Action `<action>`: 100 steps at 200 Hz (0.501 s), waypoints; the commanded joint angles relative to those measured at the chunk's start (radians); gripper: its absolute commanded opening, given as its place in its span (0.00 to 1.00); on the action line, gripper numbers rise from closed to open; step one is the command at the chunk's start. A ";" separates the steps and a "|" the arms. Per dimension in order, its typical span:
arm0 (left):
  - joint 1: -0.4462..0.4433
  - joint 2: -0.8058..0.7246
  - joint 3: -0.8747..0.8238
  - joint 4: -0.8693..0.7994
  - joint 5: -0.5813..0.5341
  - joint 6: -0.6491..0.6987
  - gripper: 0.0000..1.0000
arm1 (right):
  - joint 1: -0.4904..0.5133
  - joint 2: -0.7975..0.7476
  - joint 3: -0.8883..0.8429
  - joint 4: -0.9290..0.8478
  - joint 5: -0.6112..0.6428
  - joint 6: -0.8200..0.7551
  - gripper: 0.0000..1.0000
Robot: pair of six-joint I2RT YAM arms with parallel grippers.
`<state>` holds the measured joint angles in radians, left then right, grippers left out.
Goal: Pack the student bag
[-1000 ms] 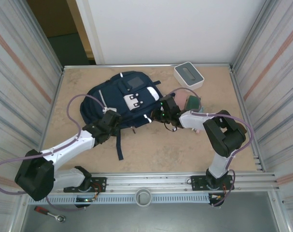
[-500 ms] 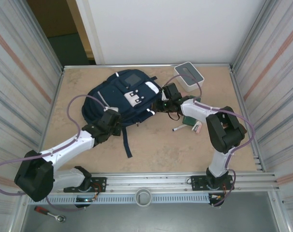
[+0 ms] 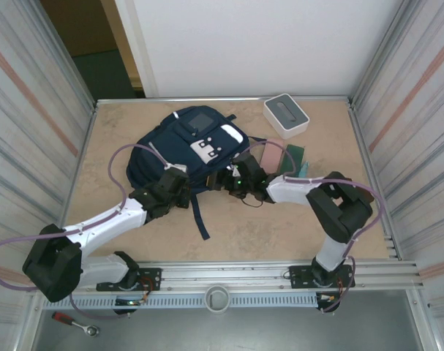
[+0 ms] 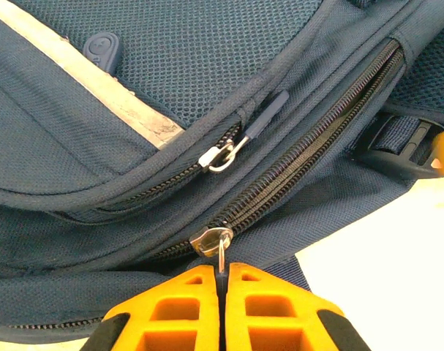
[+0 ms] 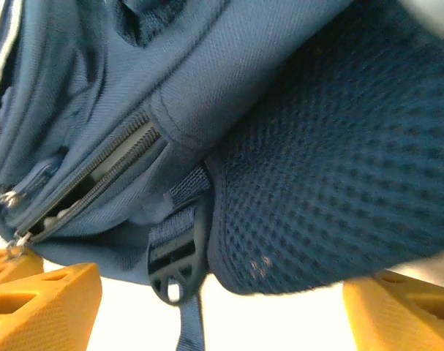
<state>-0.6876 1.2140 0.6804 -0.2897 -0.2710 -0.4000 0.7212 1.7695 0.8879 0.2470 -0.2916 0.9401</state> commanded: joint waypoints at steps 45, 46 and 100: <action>-0.002 -0.038 0.021 -0.059 -0.156 0.014 0.00 | -0.083 0.058 0.025 0.046 0.055 -0.015 0.12; 0.001 -0.038 0.021 -0.061 -0.160 0.015 0.00 | -0.084 0.054 0.024 0.042 0.057 -0.020 0.12; 0.129 -0.092 -0.019 -0.060 -0.153 0.020 0.00 | -0.150 -0.061 0.082 -0.242 0.053 -0.335 0.03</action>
<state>-0.6273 1.1759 0.6781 -0.3122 -0.3065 -0.3870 0.6292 1.7641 0.9241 0.2230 -0.3210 0.8257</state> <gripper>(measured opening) 0.064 0.141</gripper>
